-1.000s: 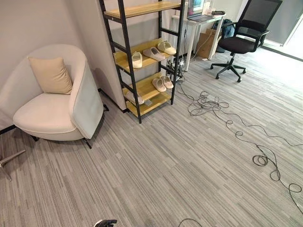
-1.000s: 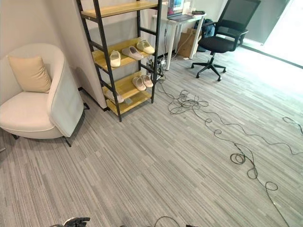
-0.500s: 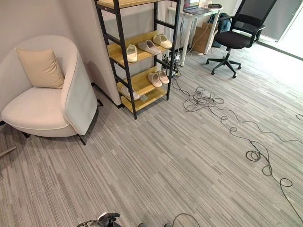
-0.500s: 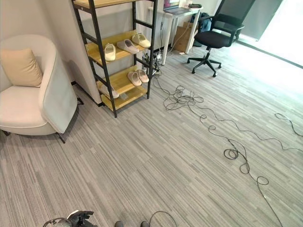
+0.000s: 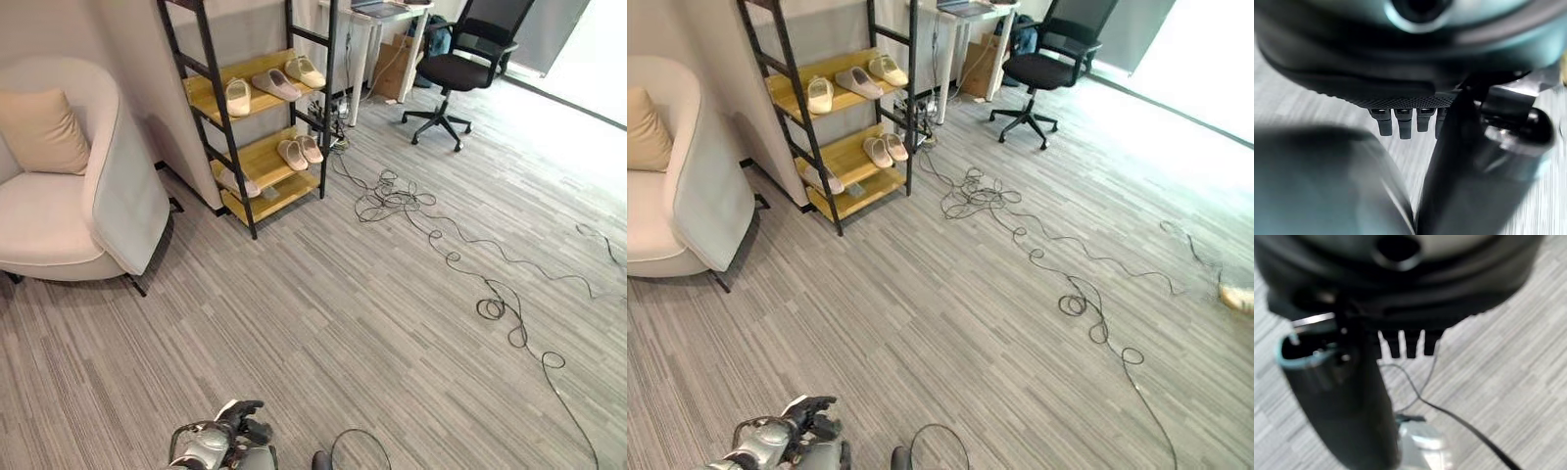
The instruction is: Arrange the slippers neatly on the shoe rack.
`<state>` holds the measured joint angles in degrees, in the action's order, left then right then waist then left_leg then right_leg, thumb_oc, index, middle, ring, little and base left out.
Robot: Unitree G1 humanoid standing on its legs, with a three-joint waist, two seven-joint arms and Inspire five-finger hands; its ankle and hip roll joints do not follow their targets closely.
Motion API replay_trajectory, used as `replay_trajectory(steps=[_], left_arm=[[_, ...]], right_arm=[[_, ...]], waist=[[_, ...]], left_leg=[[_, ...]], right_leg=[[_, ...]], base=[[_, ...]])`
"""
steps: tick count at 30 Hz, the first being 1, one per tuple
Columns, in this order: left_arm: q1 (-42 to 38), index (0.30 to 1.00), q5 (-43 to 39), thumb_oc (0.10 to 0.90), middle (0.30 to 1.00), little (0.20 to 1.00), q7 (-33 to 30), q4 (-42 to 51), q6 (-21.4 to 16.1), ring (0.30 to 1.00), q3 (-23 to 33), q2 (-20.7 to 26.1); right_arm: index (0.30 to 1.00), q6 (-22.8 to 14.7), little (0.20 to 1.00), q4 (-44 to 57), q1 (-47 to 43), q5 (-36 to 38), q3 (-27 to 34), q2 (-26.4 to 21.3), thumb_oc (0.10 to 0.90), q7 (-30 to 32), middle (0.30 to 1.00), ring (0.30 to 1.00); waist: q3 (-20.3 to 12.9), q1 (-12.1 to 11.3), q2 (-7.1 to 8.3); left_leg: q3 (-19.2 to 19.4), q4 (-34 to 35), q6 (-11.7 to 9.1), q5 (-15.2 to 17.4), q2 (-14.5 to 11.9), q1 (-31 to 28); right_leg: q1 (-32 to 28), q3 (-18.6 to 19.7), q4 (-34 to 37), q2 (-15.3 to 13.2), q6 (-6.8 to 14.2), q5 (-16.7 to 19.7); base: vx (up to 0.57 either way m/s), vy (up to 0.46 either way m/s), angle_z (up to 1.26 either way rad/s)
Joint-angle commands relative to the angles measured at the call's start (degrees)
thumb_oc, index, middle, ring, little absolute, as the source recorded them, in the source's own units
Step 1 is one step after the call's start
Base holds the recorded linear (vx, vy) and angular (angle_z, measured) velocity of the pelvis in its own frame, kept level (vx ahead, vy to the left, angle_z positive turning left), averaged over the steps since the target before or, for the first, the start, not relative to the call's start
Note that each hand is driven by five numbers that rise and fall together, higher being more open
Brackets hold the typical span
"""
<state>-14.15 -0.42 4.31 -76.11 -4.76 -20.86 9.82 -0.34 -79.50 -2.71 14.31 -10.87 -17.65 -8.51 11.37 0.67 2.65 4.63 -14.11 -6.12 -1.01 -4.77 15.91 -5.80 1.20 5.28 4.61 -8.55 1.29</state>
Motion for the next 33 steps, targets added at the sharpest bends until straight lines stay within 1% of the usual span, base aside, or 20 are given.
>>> replay_trajectory(steps=[1,5,7,8,10,13,15,17,18,19,20,21,22,23,24,25,26,29,30,33], left_arm=[[2.38,0.9,2.47,0.8,0.9,0.9,-0.91,-0.97,-0.11,0.9,-2.5,0.44],[4.5,0.9,3.12,0.8,0.9,0.9,-0.6,-1.61,-0.09,0.9,-1.04,0.69],[5.32,0.9,3.37,0.8,0.9,0.9,-0.43,-2.32,0.2,0.9,-0.21,0.9],[6.83,0.9,3.67,0.8,0.9,0.9,-0.42,-3.91,0.63,0.9,1.27,1.6],[7.35,0.9,3.7,0.8,0.9,0.9,-0.14,-4.98,0.94,0.9,2.33,2.18],[7.25,0.9,3.38,0.8,0.9,0.9,-0.45,-4.84,1.07,0.9,3.23,3.12],[6.53,0.9,2.65,0.8,0.9,0.9,-0.73,-3.49,0.8,0.9,3.24,3.58],[4.96,0.9,2.53,0.8,0.9,0.9,-1.65,-2.04,0.6,0.9,2.41,4.05],[4.93,0.9,2.53,0.8,0.9,0.9,-1.65,-2.04,0.61,0.9,2.42,4.03],[3.41,0.9,2.16,0.8,0.9,0.9,-2.55,-0.79,0.56,0.9,1.59,4.32],[2.93,0.9,2.04,0.8,0.9,0.9,-2.87,-0.55,0.61,0.9,1.27,4.5],[2.91,0.9,2.04,0.8,0.9,0.9,-2.87,-0.55,0.61,0.9,1.28,4.47],[2.32,0.9,1.91,0.8,0.9,0.9,-3.09,-0.08,0.49,0.9,0.86,4.43],[1.93,0.9,1.85,0.8,0.9,0.9,-3.25,0.29,0.33,0.9,0.59,4.23],[1.93,0.9,1.85,0.8,0.9,0.9,-3.25,0.29,0.33,0.9,0.59,4.23],[1.57,0.9,1.9,0.8,0.9,0.9,-3.12,0.6,0.16,0.9,0.3,3.99],[1.11,0.9,2.43,0.8,0.9,0.9,-3.14,0.83,-0.29,0.9,-0.73,3.15],[0.65,0.9,3.54,0.8,0.9,0.9,-3.09,0.0,-0.85,0.9,-1.64,2.47],[0.83,0.9,4.01,0.8,0.9,0.9,-3.04,-0.5,-0.99,0.9,-1.8,2.38],[1.36,0.9,5.69,0.8,0.9,0.9,-2.65,-2.16,-1.16,0.9,-2.55,1.98]], right_arm=[[0.9,-1.02,0.9,1.59,1.93,-0.56,-2.26,-1.94,0.8,-0.32,0.9,0.9],[0.9,-1.19,0.9,2.15,1.84,-1.99,-2.94,-1.45,0.8,-0.44,0.9,0.9],[0.9,-1.24,0.9,2.35,1.58,-2.54,-3.32,-1.11,0.8,-0.65,0.9,0.9],[0.9,-1.14,0.9,2.92,1.39,-3.85,-4.18,-0.21,0.8,-0.89,0.9,0.9],[0.9,-0.89,0.9,3.25,1.27,-4.84,-4.49,0.19,0.8,-1.55,0.9,0.9],[0.9,-0.77,0.9,3.89,1.44,-5.36,-4.91,1.1,0.8,-2.01,0.9,0.9],[0.9,-0.82,0.9,4.85,0.53,-6.16,-5.66,1.31,0.8,-2.26,0.9,0.9],[0.9,-0.97,0.9,6.34,-1.18,-6.67,-5.76,0.96,0.8,-1.85,0.9,0.9],[0.9,-0.96,0.9,6.34,-1.2,-6.67,-5.75,0.94,0.8,-1.85,0.9,0.9],[0.9,-1.33,0.9,8.28,-2.55,-6.47,-5.46,0.74,0.8,-1.32,0.9,0.9],[0.9,-1.57,0.9,9.61,-2.98,-6.65,-5.25,0.77,0.8,-0.93,0.9,0.9],[0.9,-1.56,0.9,9.62,-2.99,-6.65,-5.25,0.75,0.8,-0.93,0.9,0.9],[0.9,-2.02,0.9,10.96,-3.07,-7.01,-5.37,0.72,0.8,-0.1,0.9,0.9],[0.9,-2.22,0.9,11.26,-3.08,-7.05,-5.47,0.65,0.8,0.29,0.9,0.9],[0.9,-2.22,0.9,11.26,-3.08,-7.05,-5.47,0.64,0.8,0.29,0.9,0.9],[0.9,-2.29,0.9,11.15,-3.07,-6.9,-5.61,0.69,0.8,0.4,0.9,0.9],[0.9,-2.32,0.9,10.57,-2.7,-6.8,-5.62,0.67,0.8,0.49,0.9,0.9],[0.9,-1.56,0.9,8.08,-1.79,-7.52,-5.7,0.14,0.8,0.13,0.9,0.9],[0.9,-1.11,0.9,6.73,-1.22,-7.57,-5.32,-0.08,0.8,-0.39,0.9,0.9],[0.9,-0.3,0.9,4.0,1.17,-5.66,-2.72,-0.69,0.8,-1.32,0.9,0.9]], waist=[[-0.83,-3.87,-0.13],[-2.35,-6.02,-0.68],[-3.1,-6.9,-0.68],[-4.91,-8.08,0.22],[-6.0,-8.29,1.49],[-7.42,-8.04,3.96],[-7.78,-7.99,4.55],[-6.49,-7.37,3.79],[-6.6,-7.46,3.6],[-5.34,-6.29,1.79],[-4.77,-5.37,0.24],[-4.87,-5.39,0.09],[-4.37,-4.24,-1.92],[-3.94,-3.21,-2.18],[-3.95,-3.19,-2.19],[-3.73,-2.53,-2.62],[-3.4,-1.17,-2.88],[-3.15,0.97,-2.53],[-3.06,1.95,-2.87],[-3.53,3.77,-3.52]], left_leg=[[0.75,4.23,4.3,-4.94,3.12,2.71],[5.15,12.17,4.99,-6.89,5.69,4.53],[5.42,13.78,5.44,-7.43,5.96,3.3],[1.91,14.0,6.62,-8.24,7.14,2.63],[0.02,13.16,7.42,-7.67,7.93,1.83],[1.19,11.06,8.73,-4.33,9.18,-0.25],[1.52,10.27,9.59,-1.56,9.66,-2.17],[1.2,8.88,10.48,0.94,8.76,-4.49],[1.22,8.87,10.41,0.87,8.51,-4.33],[0.81,8.24,11.27,2.88,7.42,-7.77],[0.52,9.11,11.76,3.57,6.6,-10.59],[0.52,9.15,11.73,3.49,6.44,-10.47],[-0.18,10.46,11.96,4.52,5.73,-14.31],[-1.35,10.94,11.76,5.32,6.12,-16.34],[-1.37,10.94,11.75,5.31,6.11,-16.33],[-2.2,10.78,11.4,6.16,5.97,-17.46],[-3.59,10.55,10.74,7.73,6.42,-19.33],[-6.67,12.04,9.29,9.78,7.14,-22.32],[-7.81,13.46,8.86,10.3,6.85,-24.22],[-10.51,15.92,7.67,11.14,6.23,-27.49]], right_leg=[[-6.27,2.29,-1.24,-1.98,9.31,-9.96],[-9.33,5.9,-1.35,0.13,8.68,-11.76],[-10.14,7.57,-1.6,0.4,8.59,-12.13],[-10.94,9.67,-2.8,0.3,8.62,-12.31],[-10.91,10.45,-5.43,-0.16,9.39,-12.28],[-10.23,10.63,-11.72,-1.99,12.46,-8.17],[-7.52,9.8,-19.48,-2.5,17.17,-2.49],[-3.01,6.49,-29.12,-2.93,22.54,2.97],[-2.85,6.58,-28.99,-2.71,22.49,3.22],[0.53,0.81,-37.74,-4.26,23.55,5.49],[4.04,-2.05,-42.78,-5.47,23.55,5.7],[4.14,-2.04,-42.64,-5.31,23.55,5.89],[8.55,-6.21,-43.85,-8.25,21.18,3.62],[9.8,-8.14,-41.38,-10.25,19.57,0.0],[9.8,-8.16,-41.35,-10.24,19.56,0.02],[10.4,-8.91,-37.1,-11.07,18.06,-3.91],[12.66,-6.48,-29.7,-11.29,16.7,-6.09],[15.27,1.97,-11.68,-12.17,17.28,-2.31],[17.53,5.09,-8.65,-12.1,17.96,-0.26],[18.12,8.83,-5.83,-11.03,19.06,1.62]], base=[[0.23,-0.019,-0.17],[0.41,0.025,-0.27],[0.35,0.079,-0.33],[0.43,0.088,-0.98],[0.45,0.1,-1.15],[0.35,0.09,-0.63],[0.27,0.077,0.08],[0.19,0.047,0.02],[0.24,0.07,0.05],[0.29,0.128,-0.08],[0.29,0.13,-0.09],[0.33,0.156,-0.16],[0.37,0.079,-0.09],[0.37,0.078,-0.1],[0.29,-0.04,0.03],[0.39,-0.117,0.19],[0.52,-0.187,0.36],[0.45,-0.204,0.66],[0.26,-0.111,0.55],[0.31,-0.172,0.47]])
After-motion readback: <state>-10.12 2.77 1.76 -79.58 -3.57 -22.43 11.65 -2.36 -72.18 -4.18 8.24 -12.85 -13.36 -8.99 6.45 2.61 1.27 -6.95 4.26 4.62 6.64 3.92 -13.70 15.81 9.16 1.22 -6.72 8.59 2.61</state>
